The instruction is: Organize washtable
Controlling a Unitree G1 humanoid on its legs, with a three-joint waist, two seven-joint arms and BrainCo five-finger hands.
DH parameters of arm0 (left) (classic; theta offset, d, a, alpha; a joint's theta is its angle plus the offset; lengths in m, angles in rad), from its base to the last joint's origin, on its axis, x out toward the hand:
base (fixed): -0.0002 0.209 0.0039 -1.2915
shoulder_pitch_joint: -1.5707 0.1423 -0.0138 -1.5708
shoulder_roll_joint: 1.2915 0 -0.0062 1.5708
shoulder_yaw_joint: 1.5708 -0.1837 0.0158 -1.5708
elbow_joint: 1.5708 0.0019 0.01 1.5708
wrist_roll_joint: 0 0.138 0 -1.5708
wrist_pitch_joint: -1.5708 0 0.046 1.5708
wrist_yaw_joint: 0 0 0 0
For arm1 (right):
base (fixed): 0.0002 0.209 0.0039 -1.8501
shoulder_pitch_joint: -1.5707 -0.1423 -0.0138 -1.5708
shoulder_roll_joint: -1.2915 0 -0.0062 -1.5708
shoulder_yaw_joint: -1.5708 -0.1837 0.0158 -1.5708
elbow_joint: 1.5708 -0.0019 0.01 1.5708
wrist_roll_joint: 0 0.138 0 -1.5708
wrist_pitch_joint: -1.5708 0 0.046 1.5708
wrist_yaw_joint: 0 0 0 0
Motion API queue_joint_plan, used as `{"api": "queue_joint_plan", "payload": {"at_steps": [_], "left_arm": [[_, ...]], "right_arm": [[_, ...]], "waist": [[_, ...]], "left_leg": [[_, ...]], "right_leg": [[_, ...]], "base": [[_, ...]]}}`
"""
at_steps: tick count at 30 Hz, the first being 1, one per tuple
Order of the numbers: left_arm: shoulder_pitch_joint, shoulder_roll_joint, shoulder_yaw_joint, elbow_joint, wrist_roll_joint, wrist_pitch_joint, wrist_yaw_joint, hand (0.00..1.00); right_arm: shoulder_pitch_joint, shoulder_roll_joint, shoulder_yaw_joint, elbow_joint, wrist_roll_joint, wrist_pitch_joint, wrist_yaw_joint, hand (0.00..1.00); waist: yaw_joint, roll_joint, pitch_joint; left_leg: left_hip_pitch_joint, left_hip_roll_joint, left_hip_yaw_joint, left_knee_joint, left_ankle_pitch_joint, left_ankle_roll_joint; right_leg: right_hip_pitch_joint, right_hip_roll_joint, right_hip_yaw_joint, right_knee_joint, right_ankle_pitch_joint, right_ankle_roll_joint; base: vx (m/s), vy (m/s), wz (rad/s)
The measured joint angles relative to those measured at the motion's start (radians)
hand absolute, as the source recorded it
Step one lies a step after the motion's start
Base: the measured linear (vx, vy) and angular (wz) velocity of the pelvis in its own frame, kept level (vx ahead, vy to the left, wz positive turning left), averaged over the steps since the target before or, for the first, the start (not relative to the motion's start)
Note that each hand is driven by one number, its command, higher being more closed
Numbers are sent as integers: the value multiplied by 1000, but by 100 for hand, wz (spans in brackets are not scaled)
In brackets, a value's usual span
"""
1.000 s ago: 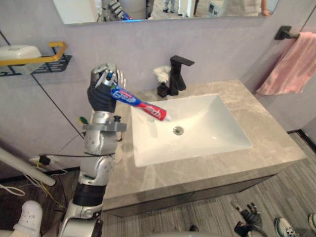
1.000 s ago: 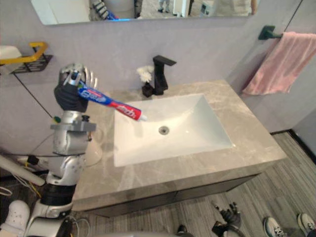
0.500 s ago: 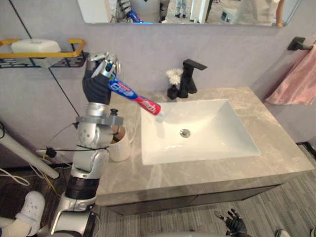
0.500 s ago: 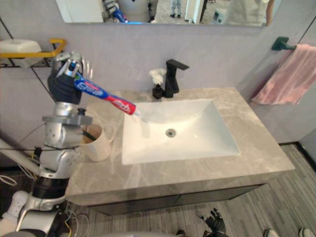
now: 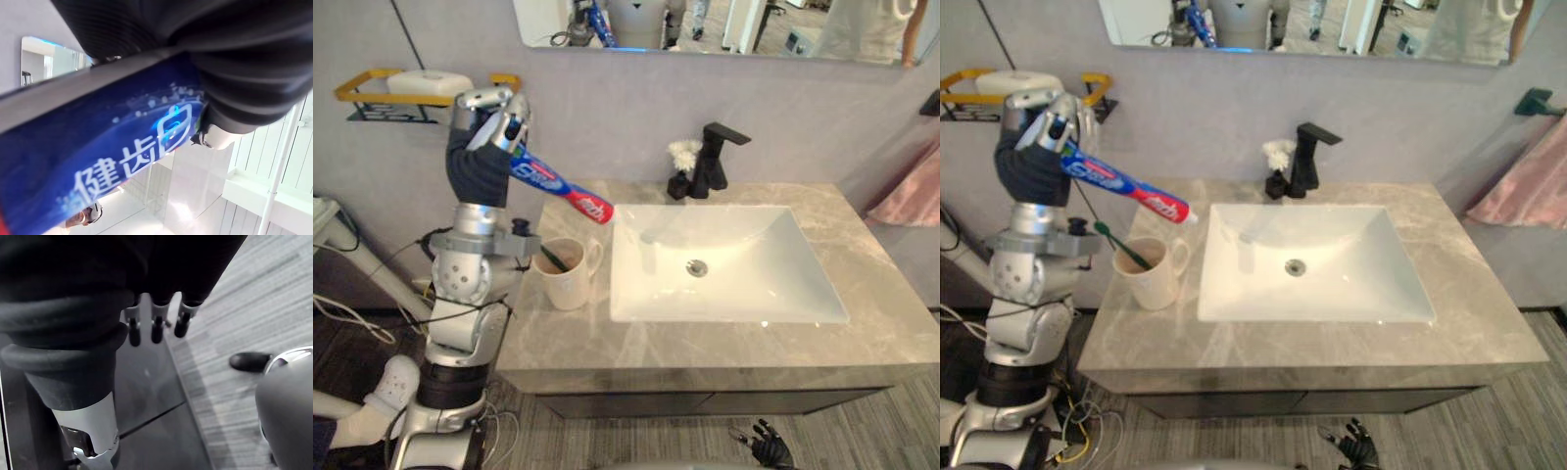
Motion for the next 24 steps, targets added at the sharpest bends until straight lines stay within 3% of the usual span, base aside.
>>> {"api": "queue_joint_plan", "payload": {"at_steps": [9,24], "left_arm": [[123,1,45,-32,145,2,2,100],[199,-5,97,-18,226,10,1,100]], "right_arm": [[-5,-5,1,38,1,-8,0,0],[2,-11,-2,39,1,-8,18,0]], "waist": [[11,-10,-6],[13,-19,-9]], "left_leg": [[-10,-3,-33,-4,13,-5],[-20,-10,-40,-17,15,-6]], "right_leg": [[7,0,-31,0,0,0],[2,-4,-42,0,-3,4]], "base": [[-46,-9,11],[-9,2,2]]}}
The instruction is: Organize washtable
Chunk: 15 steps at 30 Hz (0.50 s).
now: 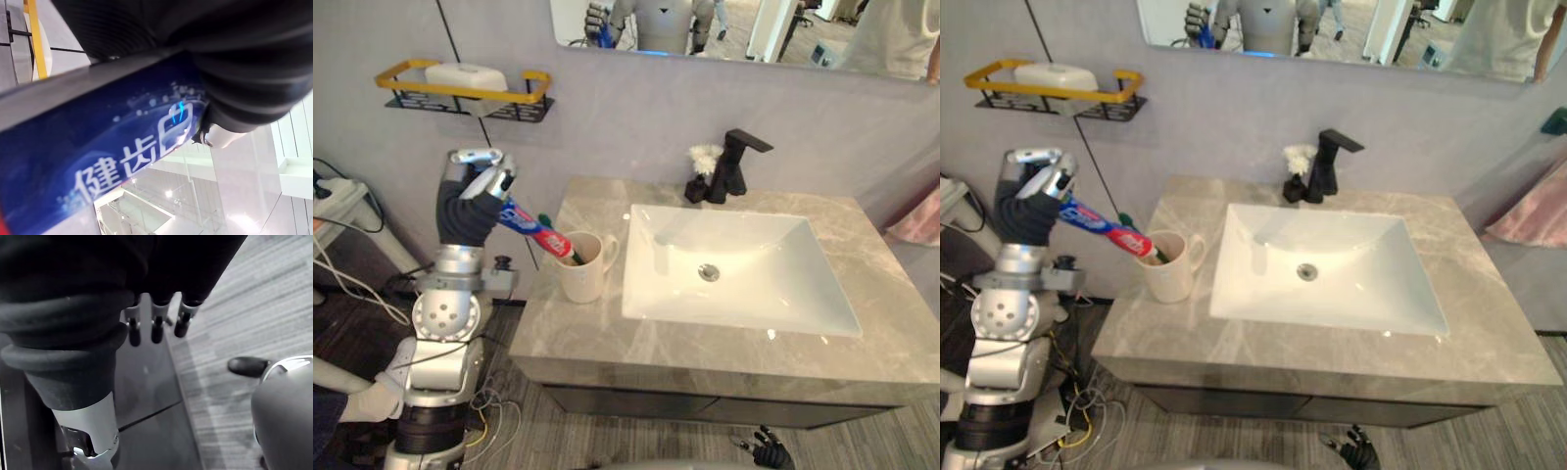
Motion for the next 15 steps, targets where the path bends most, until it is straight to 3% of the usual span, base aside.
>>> {"api": "queue_joint_plan", "payload": {"at_steps": [11,15], "left_arm": [[-17,1,-8,81,36,37,-6,100],[-32,37,-39,97,39,39,-31,100]], "right_arm": [[3,1,-1,-1,-1,0,3,0],[16,3,-1,-4,-1,0,4,0]], "waist": [[-3,-2,1],[-3,-3,0]], "left_leg": [[2,5,19,-5,-1,0],[4,11,30,-5,-1,0]], "right_leg": [[-12,0,16,0,-1,0],[-19,4,22,0,0,0]], "base": [[0,3,-3],[-7,-3,-5]]}}
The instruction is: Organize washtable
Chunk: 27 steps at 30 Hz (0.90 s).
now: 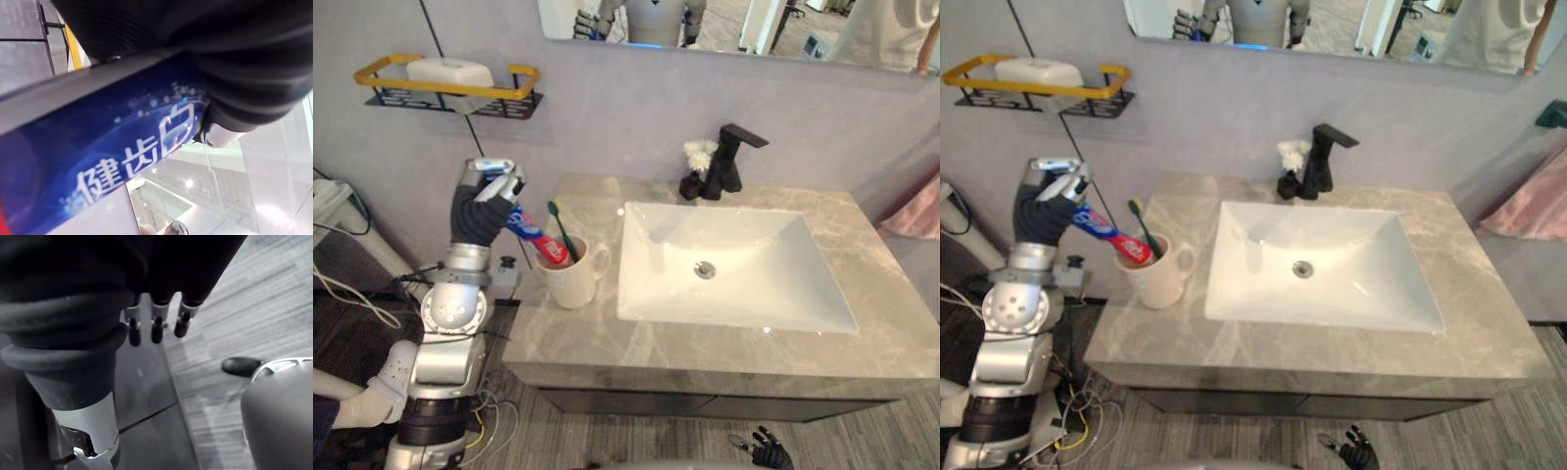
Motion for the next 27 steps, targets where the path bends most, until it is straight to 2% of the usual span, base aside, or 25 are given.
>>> {"api": "queue_joint_plan", "payload": {"at_steps": [1,2,27], "left_arm": [[-3,5,-4,6,0,0,-4,100],[-10,7,-6,17,4,2,-13,0],[-44,9,-5,18,5,0,-3,0]], "right_arm": [[2,0,0,0,-1,0,0,0],[5,0,0,0,-5,0,1,0],[16,0,2,-9,-29,0,16,0]], "waist": [[0,0,0],[0,0,0],[-2,4,1]], "left_leg": [[0,1,0,0,0,0],[1,2,1,0,0,0],[7,4,8,-2,-1,-1]], "right_leg": [[0,1,1,0,0,0],[-1,2,4,0,0,0],[-1,3,15,0,0,0]], "base": [[-18,-7,-4],[-22,-6,-6],[-5,0,-1]]}}
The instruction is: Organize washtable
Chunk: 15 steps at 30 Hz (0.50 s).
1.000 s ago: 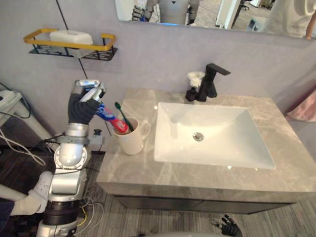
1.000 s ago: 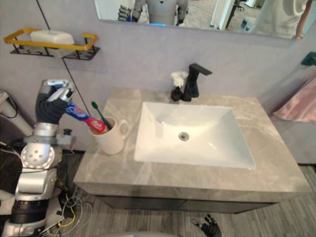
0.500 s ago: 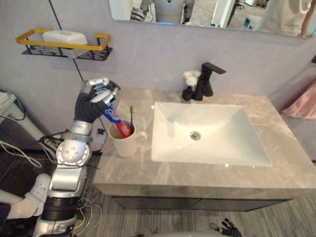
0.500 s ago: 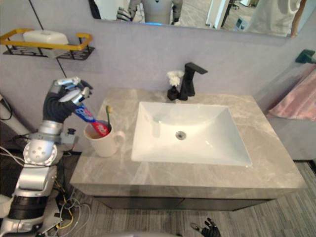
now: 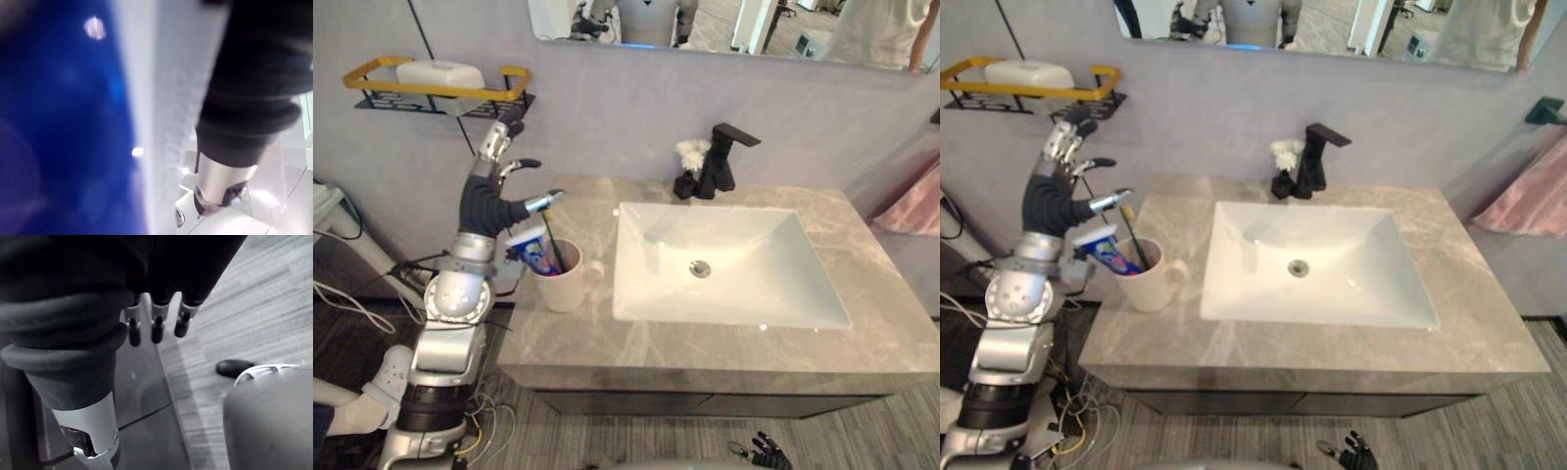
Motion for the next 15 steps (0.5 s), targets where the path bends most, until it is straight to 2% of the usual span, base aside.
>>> {"api": "queue_joint_plan", "payload": {"at_steps": [6,9,10,15], "left_arm": [[0,4,30,-55,-9,-6,42,0],[10,1,104,-125,-21,-24,59,0],[30,-8,163,-176,-41,-49,64,0],[116,-36,271,-239,-90,-85,82,0]], "right_arm": [[-1,0,0,0,1,0,0,0],[-8,0,-5,0,1,0,-1,0],[-12,0,-7,0,2,0,-1,0],[-24,0,-7,-1,2,0,0,0]], "waist": [[1,5,1],[0,8,3],[0,10,4],[3,18,6]], "left_leg": [[-2,0,-2,0,0,0],[-1,-1,-5,0,0,0],[-2,-2,-8,0,0,1],[-1,-2,-14,-6,1,1]], "right_leg": [[-1,0,-2,0,0,0],[1,0,-5,0,0,0],[2,-1,-10,0,0,0],[4,-1,-22,0,-2,-4]], "base": [[0,0,0],[0,0,1],[0,0,5],[-2,0,3]]}}
